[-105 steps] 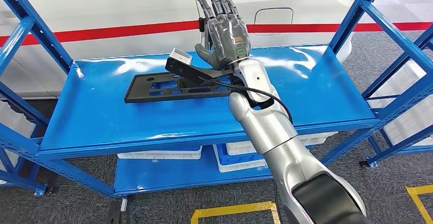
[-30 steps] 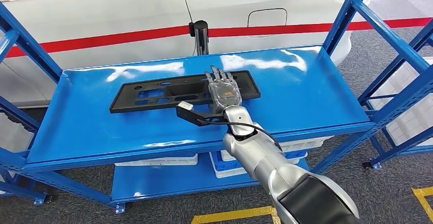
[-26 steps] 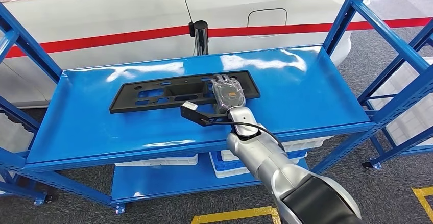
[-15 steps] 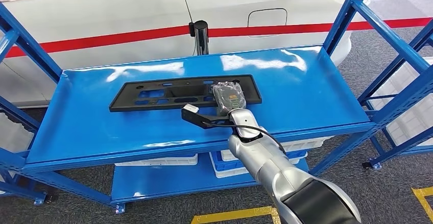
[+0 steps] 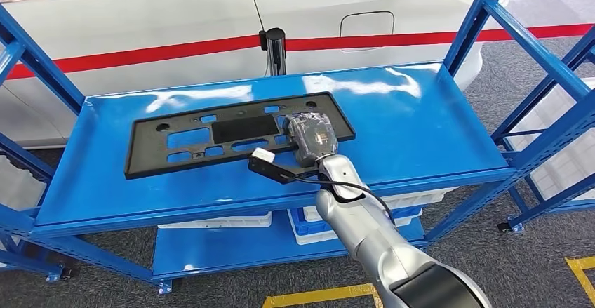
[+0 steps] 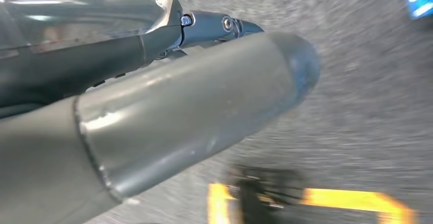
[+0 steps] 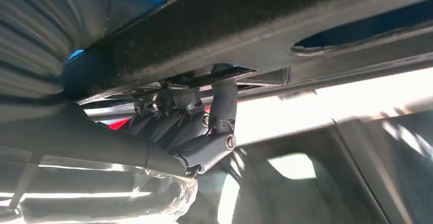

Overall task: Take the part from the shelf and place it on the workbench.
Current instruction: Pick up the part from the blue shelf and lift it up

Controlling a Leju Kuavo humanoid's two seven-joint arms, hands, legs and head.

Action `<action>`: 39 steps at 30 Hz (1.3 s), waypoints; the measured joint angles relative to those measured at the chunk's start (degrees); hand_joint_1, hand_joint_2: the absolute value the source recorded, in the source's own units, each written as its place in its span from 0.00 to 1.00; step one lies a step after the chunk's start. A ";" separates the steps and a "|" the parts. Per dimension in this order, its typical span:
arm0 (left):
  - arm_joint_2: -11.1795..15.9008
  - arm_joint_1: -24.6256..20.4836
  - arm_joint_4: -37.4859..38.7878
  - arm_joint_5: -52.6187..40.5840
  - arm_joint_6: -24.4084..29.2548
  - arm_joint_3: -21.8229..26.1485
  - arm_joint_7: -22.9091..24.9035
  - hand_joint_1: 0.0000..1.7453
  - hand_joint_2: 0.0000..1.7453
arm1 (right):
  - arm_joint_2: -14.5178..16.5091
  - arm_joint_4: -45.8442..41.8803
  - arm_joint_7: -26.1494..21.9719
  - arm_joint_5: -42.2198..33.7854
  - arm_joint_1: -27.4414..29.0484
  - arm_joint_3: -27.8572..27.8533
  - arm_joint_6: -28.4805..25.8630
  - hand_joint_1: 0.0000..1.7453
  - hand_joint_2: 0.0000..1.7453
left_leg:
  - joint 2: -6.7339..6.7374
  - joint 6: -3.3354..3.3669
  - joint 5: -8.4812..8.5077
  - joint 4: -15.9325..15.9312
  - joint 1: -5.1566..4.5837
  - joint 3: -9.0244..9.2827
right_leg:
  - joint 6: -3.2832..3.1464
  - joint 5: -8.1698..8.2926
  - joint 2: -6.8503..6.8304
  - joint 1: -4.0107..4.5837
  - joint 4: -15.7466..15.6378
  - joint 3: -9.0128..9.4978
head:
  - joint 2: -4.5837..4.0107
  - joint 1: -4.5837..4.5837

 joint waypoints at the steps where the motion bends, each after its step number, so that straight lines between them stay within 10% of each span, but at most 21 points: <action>1: 0.00 -0.15 0.00 1.17 -0.19 0.97 -1.66 0.00 0.00 | 0.07 -2.09 -1.59 -1.23 0.53 -0.25 -0.16 1.00 1.00 | 0.01 0.00 0.00 0.00 0.00 0.01 | 0.00 0.00 0.00 0.00 0.00 0.00 | 0.00 -0.01; 11: 0.00 -0.10 0.00 4.40 -2.35 6.56 -8.22 0.00 0.00 | 0.49 -18.94 -7.98 -10.35 3.05 0.44 0.02 1.00 1.00 | -0.01 0.00 0.00 0.00 0.00 0.00 | 0.00 0.00 -0.01 0.00 0.00 -0.01 | 0.00 0.01; 15: 0.00 0.34 0.00 4.33 -3.56 7.50 -10.45 0.00 1.00 | 0.21 -29.66 -7.11 -14.09 2.66 2.92 1.02 1.00 1.00 | -0.03 0.00 0.00 0.00 0.00 0.06 | 0.00 0.00 -0.01 0.00 0.00 -0.01 | 0.01 0.00; 32: 0.00 1.39 0.00 6.31 -4.86 9.87 -3.72 0.00 1.00 | -3.83 -40.62 -10.41 -29.80 -1.66 11.94 -3.54 1.00 1.00 | -0.02 0.07 -0.07 0.07 -0.01 -0.03 | 0.02 0.01 -0.02 -0.11 -0.04 0.01 | 0.00 0.00; 39: -0.09 1.56 0.00 6.95 -4.57 11.10 -1.33 0.00 1.00 | -5.15 -40.10 -10.84 -32.55 -2.38 13.13 -5.34 1.00 1.00 | 0.02 1.60 0.14 0.32 0.02 -0.09 | 0.68 0.36 -0.02 -0.24 -0.41 0.17 | 0.00 -0.05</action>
